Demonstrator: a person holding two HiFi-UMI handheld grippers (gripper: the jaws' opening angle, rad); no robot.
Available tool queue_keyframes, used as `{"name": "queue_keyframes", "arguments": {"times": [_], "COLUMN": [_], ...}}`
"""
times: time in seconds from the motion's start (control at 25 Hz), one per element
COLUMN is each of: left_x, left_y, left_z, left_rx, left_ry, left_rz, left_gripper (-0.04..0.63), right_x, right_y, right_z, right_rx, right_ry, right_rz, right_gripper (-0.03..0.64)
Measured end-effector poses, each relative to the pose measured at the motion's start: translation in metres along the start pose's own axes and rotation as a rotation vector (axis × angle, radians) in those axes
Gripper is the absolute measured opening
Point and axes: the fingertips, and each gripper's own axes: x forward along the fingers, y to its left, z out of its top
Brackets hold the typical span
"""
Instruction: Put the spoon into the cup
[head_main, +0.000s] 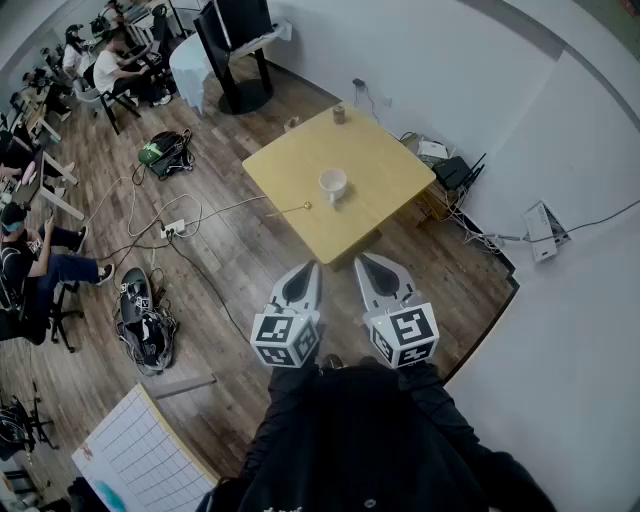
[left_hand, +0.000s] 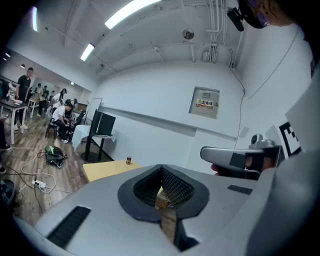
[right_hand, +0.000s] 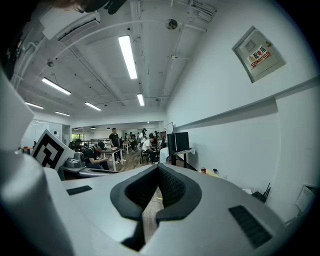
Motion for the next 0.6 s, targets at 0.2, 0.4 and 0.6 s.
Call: {"name": "queue_keyframes", "arguments": {"times": [0.2,0.4,0.6], "left_x": [0.001,-0.004,-0.012], "left_y": [0.000,0.002,0.014], "left_z": [0.001,-0.005,-0.015], "left_rx": [0.003,0.004,-0.013], "left_ry": [-0.001,0.009,0.028], "left_rz": [-0.007,-0.018,-0.013], "left_gripper": [0.034,0.034,0.034], "right_x": [0.001,-0.001,0.003], "right_y": [0.001,0.005,0.014], "right_z": [0.000,-0.005,-0.017], "right_rx": [-0.012,0.026,0.049], "right_ry": [0.001,-0.005,0.015], "right_rz": [-0.006,-0.017,-0.021], "right_gripper": [0.021,0.021,0.021]}}
